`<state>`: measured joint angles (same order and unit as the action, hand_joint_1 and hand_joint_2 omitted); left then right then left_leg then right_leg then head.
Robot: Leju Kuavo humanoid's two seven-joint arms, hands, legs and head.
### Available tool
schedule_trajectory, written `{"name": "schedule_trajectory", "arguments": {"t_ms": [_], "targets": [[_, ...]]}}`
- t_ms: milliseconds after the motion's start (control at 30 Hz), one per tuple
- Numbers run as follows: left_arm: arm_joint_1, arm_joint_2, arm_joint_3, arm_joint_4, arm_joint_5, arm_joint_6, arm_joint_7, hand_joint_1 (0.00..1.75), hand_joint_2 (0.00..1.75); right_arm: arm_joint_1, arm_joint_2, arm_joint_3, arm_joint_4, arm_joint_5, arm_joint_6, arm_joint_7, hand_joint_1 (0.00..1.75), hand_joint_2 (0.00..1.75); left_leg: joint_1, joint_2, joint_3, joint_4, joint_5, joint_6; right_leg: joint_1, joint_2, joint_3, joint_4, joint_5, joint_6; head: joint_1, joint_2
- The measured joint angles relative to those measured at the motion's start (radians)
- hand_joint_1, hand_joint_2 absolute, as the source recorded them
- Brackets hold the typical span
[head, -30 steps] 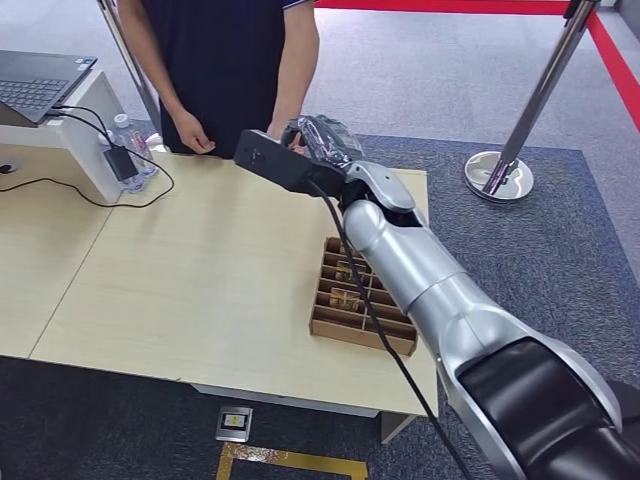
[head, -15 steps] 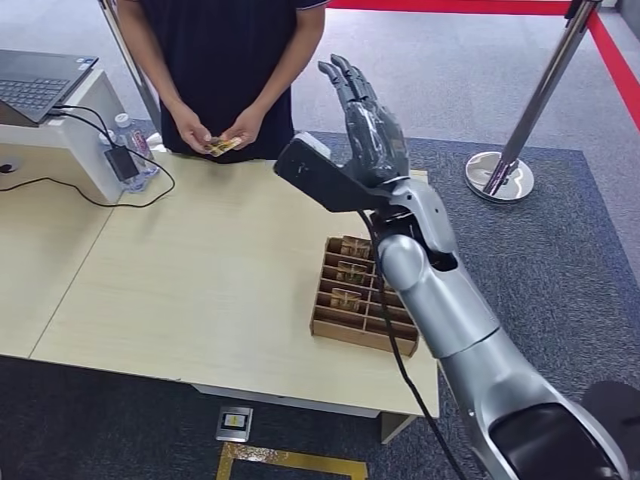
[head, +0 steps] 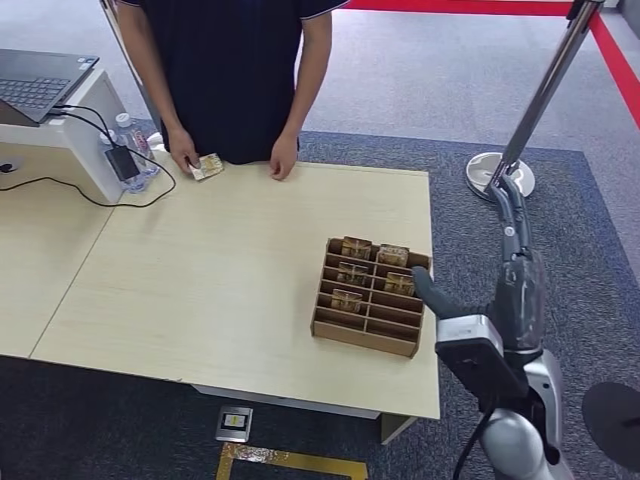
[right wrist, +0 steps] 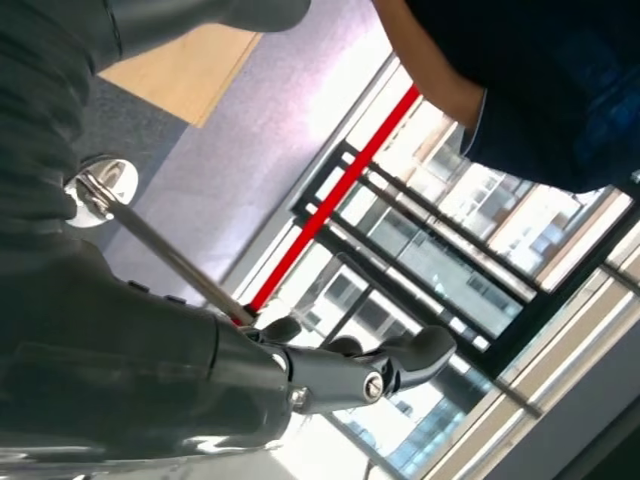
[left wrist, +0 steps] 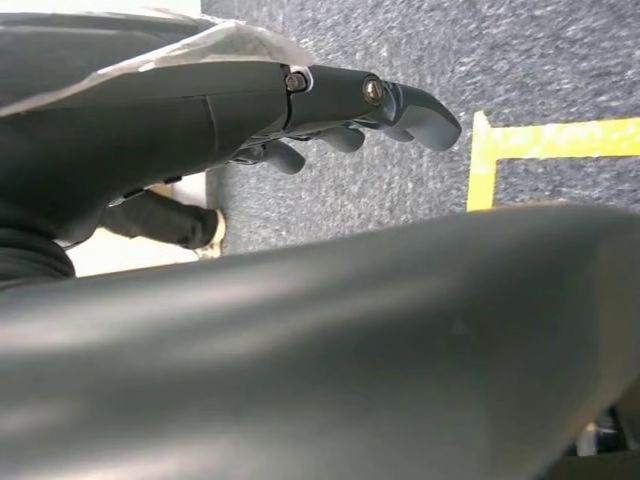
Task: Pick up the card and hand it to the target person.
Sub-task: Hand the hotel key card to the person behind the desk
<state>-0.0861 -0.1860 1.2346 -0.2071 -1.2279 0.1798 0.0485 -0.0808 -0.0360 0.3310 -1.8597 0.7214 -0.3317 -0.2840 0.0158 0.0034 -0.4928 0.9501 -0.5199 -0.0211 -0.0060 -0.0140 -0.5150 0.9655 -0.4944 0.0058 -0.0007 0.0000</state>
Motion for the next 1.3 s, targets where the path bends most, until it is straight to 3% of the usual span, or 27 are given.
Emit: {"name": "schedule_trajectory", "arguments": {"t_ms": [100, 200, 400, 500, 600, 733, 867, 1000, 1133, 1167, 1300], "targets": [[0.0, -0.003, 0.002, 0.0, 0.001, 0.001, 0.003, 0.0, 0.0, 0.135, 0.002, -0.084, -0.085, -0.03, 0.007, -0.053, 0.0, 1.75, 0.0, 0.001, 0.0, 0.0, -0.001, 0.0, 0.0, 0.0, 0.0, 0.0, 0.0, 0.0, 0.0, 0.0], [-0.003, -0.005, 0.002, 0.0, 0.001, 0.001, 0.003, 0.0, 0.0, 0.199, 0.007, -0.138, -0.134, -0.032, 0.022, -0.066, 0.0, 1.75, 0.0, 0.002, 0.001, 0.0, -0.002, 0.001, 0.0, 0.0, 0.0, 0.0, 0.0, 0.0, 0.0, 0.0], [-0.002, -0.008, 0.002, 0.0, 0.004, 0.004, 0.003, 0.0, 0.0, 0.311, 0.065, -0.261, -0.176, -0.101, 0.064, 0.011, 0.0, 1.75, 0.0, 0.002, 0.003, 0.0, -0.002, 0.001, 0.0, 0.0, 0.003, 0.0, -0.001, 0.001, 0.0, 0.0], [-0.002, -0.01, 0.002, 0.0, -0.003, -0.002, 0.001, 0.0, 0.0, 0.353, 0.137, -0.419, -0.112, -0.171, 0.202, 0.043, 0.0, 1.75, 0.0, 0.002, 0.003, -0.001, -0.002, 0.001, 0.0, 0.0, 0.003, 0.0, -0.001, 0.0, 0.0, 0.0], [0.0, -0.011, 0.001, 0.0, -0.008, -0.01, -0.007, 0.0, 0.0, 0.311, 0.188, -0.622, 0.126, -0.178, 0.323, 0.054, 0.0, 1.75, 0.0, 0.002, 0.003, -0.001, -0.002, 0.001, 0.0, 0.0, 0.005, -0.001, -0.001, 0.0, 0.0, 0.0], [0.003, -0.014, 0.001, 0.0, -0.004, -0.005, -0.025, 0.0, 1.75, 0.158, 0.159, -0.883, 0.706, -0.181, 0.273, 0.044, 0.0, 1.75, -0.001, 0.001, 0.006, 0.0, -0.002, 0.002, 0.0, 0.0, 0.008, -0.003, -0.001, 0.002, 0.0, 0.0], [0.002, -0.017, 0.001, 0.0, -0.005, 0.001, -0.041, 0.0, 1.75, 0.08, 0.148, -1.079, 1.151, -0.255, 0.204, 0.2, 0.0, 1.75, -0.001, 0.001, 0.008, -0.001, -0.003, 0.003, -0.001, 0.0, 0.009, -0.003, -0.002, 0.002, 0.0, 0.0], [0.0, -0.018, 0.001, 0.0, -0.016, 0.001, -0.041, 0.0, 0.0, 0.056, 0.179, -1.165, 1.402, -0.205, 0.153, 0.346, 0.0, 1.75, 0.0, 0.002, 0.009, -0.003, -0.004, 0.002, 0.0, 0.0, 0.008, -0.002, -0.004, -0.001, 0.0, 0.0], [-0.001, -0.018, 0.0, 0.0, -0.021, -0.008, -0.03, 0.0, 0.0, 0.032, 0.214, -1.17, 1.528, -0.119, 0.164, 0.448, 0.0, 0.0, 0.001, 0.002, 0.009, -0.003, -0.004, 0.002, 0.001, 0.0, 0.008, -0.001, -0.005, -0.003, 0.0, 0.0], [-0.001, -0.018, 0.0, 0.0, -0.022, -0.013, -0.028, 0.0, 0.0, 0.027, 0.221, -1.168, 1.548, -0.103, 0.172, 0.468, 0.0, 0.0, 0.001, 0.002, 0.009, -0.003, -0.004, 0.002, 0.001, 0.0, 0.008, -0.001, -0.006, -0.003, 0.0, 0.0], [-0.002, -0.017, -0.002, 0.0, -0.031, -0.033, -0.026, 0.0, 1.75, 0.015, 0.234, -1.157, 1.603, -0.059, 0.2, 0.52, 0.0, 0.0, 0.0, 0.002, 0.009, -0.003, -0.004, 0.002, 0.001, 0.0, 0.009, -0.001, -0.005, -0.003, 0.0, 0.0]]}}
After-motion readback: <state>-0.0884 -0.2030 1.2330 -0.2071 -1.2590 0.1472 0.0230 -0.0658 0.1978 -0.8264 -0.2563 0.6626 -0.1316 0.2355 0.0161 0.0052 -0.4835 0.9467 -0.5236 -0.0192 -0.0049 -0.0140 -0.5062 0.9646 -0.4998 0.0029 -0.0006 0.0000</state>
